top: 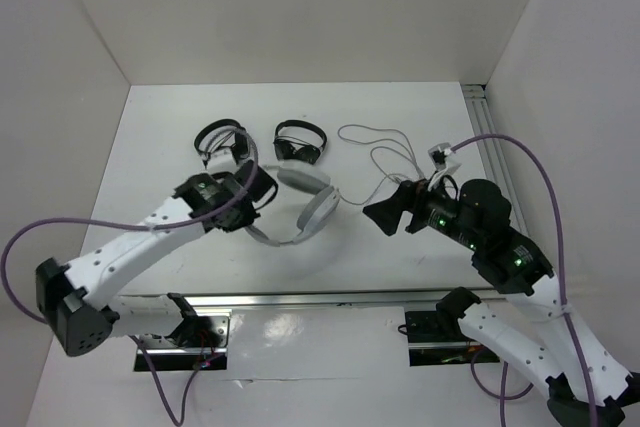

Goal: Wrap the headphones

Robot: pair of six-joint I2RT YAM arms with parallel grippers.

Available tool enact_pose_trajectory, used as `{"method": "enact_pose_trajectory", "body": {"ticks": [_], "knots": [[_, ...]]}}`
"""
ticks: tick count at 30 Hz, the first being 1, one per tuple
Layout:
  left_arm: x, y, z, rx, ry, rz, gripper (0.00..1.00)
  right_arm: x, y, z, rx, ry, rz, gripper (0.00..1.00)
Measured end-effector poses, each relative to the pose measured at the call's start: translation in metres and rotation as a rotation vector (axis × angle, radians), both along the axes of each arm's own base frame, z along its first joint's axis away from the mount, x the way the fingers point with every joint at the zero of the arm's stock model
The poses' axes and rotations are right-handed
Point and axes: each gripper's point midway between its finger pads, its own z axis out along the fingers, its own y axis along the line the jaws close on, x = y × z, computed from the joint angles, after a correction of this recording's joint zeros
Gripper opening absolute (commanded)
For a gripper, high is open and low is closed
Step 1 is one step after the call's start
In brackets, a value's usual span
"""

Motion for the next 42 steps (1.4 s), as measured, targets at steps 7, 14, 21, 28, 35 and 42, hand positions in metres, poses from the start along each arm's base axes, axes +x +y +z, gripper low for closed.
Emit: {"method": "enact_pose_trajectory", "body": {"ticks": [7,14,21,28,35,42], "knots": [[0.027,0.014,0.174,0.018,-0.306,-0.232,0.0,0.011,0.031,-0.01,0.1,-0.08,0.11,1.0],[0.024,0.048,0.23,0.147,-0.344,-0.307,0.0,0.042,0.036,0.021,0.12,-0.342,0.075,1.0],[0.019,0.067,0.232,0.192,-0.308,-0.318,0.0,0.049,0.078,-0.008,0.063,-0.379,0.296,0.96],[0.015,0.078,0.232,0.173,-0.299,-0.301,0.0,0.05,0.096,-0.053,0.006,-0.343,0.365,0.95],[0.002,0.083,0.24,0.105,-0.332,-0.301,0.0,0.077,0.112,-0.065,-0.012,-0.386,0.349,0.91],[-0.006,0.078,0.254,0.043,-0.375,-0.325,0.0,0.096,0.13,-0.106,-0.06,-0.314,0.381,0.74]]}}
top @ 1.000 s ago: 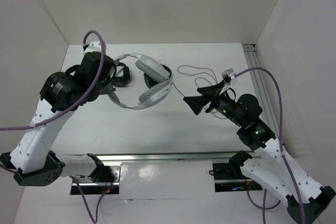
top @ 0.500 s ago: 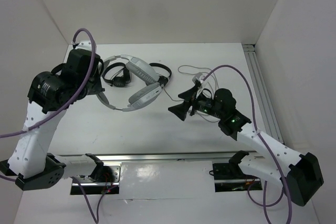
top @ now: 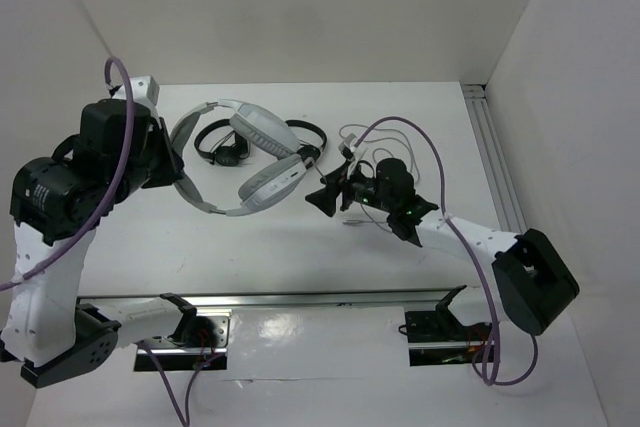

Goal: Wrap the headphones

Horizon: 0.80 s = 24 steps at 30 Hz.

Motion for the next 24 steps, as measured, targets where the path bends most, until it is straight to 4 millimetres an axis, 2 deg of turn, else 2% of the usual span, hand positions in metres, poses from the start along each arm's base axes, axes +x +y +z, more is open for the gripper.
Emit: {"method": "enact_pose_trajectory", "body": {"ticks": [1,3,5,6,8,12,14,20,24], "knots": [[-0.001,-0.001,0.003,-0.008,-0.008,-0.004,0.0,0.002,0.002,-0.002,0.0,-0.001,0.004,0.6],[-0.003,-0.002,0.009,-0.029,-0.025,-0.01,0.0,0.003,0.005,-0.005,0.005,-0.005,0.013,0.38],[-0.005,-0.003,0.012,-0.045,-0.035,-0.012,0.0,0.004,0.007,-0.004,0.018,-0.01,0.019,0.28],[-0.006,-0.002,0.013,-0.048,-0.038,-0.012,0.0,0.005,0.009,-0.002,0.029,-0.015,0.021,0.28],[-0.009,-0.002,0.015,-0.057,-0.044,-0.017,0.0,0.007,0.01,0.0,0.042,-0.025,0.02,0.34],[-0.011,-0.002,0.016,-0.067,-0.051,-0.018,0.0,0.008,0.009,-0.001,0.055,-0.03,0.008,0.29],[-0.011,-0.002,0.016,-0.072,-0.051,-0.015,0.0,0.007,0.007,-0.005,0.052,-0.025,0.001,0.01],[-0.01,-0.007,0.008,-0.101,-0.034,-0.008,0.0,0.005,0.0,-0.018,0.042,-0.003,-0.038,0.0],[-0.01,-0.031,-0.016,-0.213,0.006,-0.053,0.0,0.006,-0.001,-0.008,0.069,-0.002,-0.066,0.0]]}}
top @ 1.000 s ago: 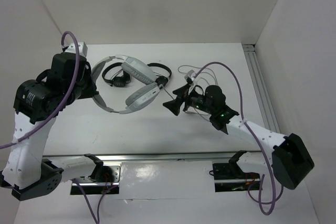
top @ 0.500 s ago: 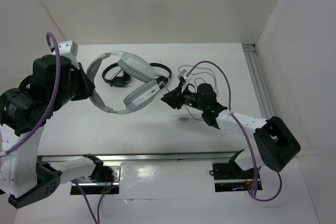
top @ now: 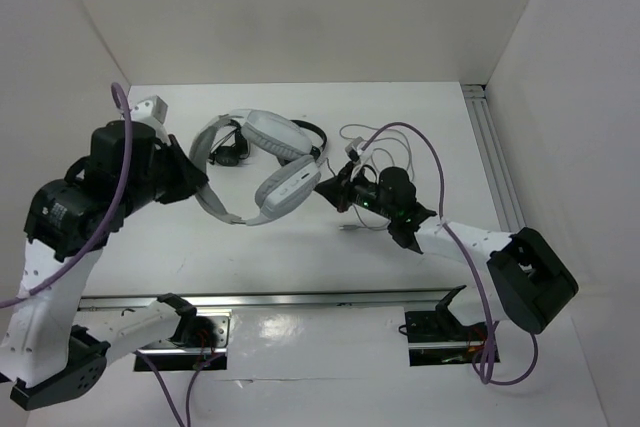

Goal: Wrap the headphones

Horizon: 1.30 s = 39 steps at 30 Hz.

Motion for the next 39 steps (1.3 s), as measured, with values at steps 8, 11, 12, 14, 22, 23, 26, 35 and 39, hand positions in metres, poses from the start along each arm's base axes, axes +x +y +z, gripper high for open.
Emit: {"method": "enact_pose_trajectory", "body": {"ticks": [8,11,12,14,22,23,26,35,39], "knots": [[-0.006,-0.069,-0.084,-0.385,0.166,-0.085,0.0,0.006,0.015,0.028,0.051,-0.003,-0.065,0.0],[0.002,-0.085,-0.095,-0.504,0.191,-0.066,0.0,-0.007,0.028,0.03,0.051,-0.003,-0.034,0.0],[0.006,-0.088,-0.095,-0.54,0.182,-0.053,0.0,-0.012,0.032,0.029,0.048,0.0,-0.025,0.0],[0.014,-0.09,-0.098,-0.597,0.153,-0.021,0.0,-0.023,0.04,0.026,0.039,0.008,0.001,0.0],[0.039,-0.064,-0.097,-0.69,-0.023,0.18,0.0,-0.075,0.07,0.023,0.019,0.006,0.18,0.0],[0.042,-0.061,-0.098,-0.695,-0.038,0.2,0.0,-0.082,0.073,0.023,0.019,0.002,0.212,0.0],[0.049,-0.055,-0.108,-0.691,-0.046,0.255,0.0,-0.105,0.083,0.022,0.011,-0.003,0.305,0.0],[0.06,-0.044,-0.124,-0.682,-0.034,0.347,0.0,-0.122,0.104,0.044,0.021,-0.06,0.372,0.0],[0.06,-0.042,-0.125,-0.692,-0.018,0.35,0.0,-0.116,0.106,0.043,0.0,-0.085,0.309,0.0]]}}
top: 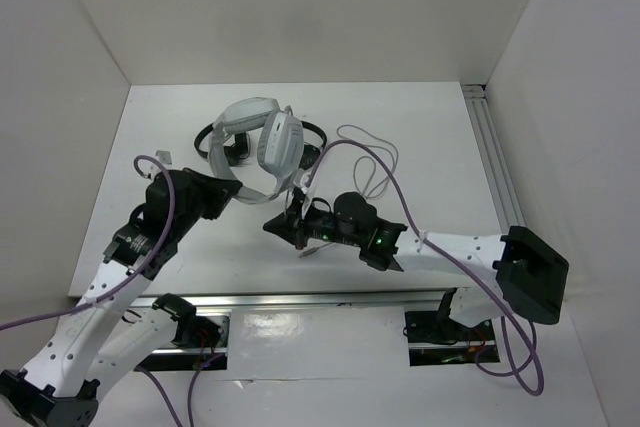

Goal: Wrap the headphones

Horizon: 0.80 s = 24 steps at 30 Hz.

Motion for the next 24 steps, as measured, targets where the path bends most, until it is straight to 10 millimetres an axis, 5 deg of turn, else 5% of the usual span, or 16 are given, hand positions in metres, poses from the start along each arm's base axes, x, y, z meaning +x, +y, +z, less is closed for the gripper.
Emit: {"method": "enact_pose_trajectory", "body": {"ticks": [13,18,24], "knots": [[-0.009,0.014,0.021,0.023,0.038,0.039,0.0,0.02,0.01,-0.007,-0.034,-0.059,-0.103,0.0],[-0.024,0.009,0.039,-0.017,0.009,-0.009,0.0,0.03,0.001,-0.019,-0.06,-0.06,-0.179,0.01],[-0.032,-0.006,0.055,-0.069,0.0,-0.09,0.0,0.04,0.002,-0.011,-0.047,-0.068,-0.229,0.02]]}}
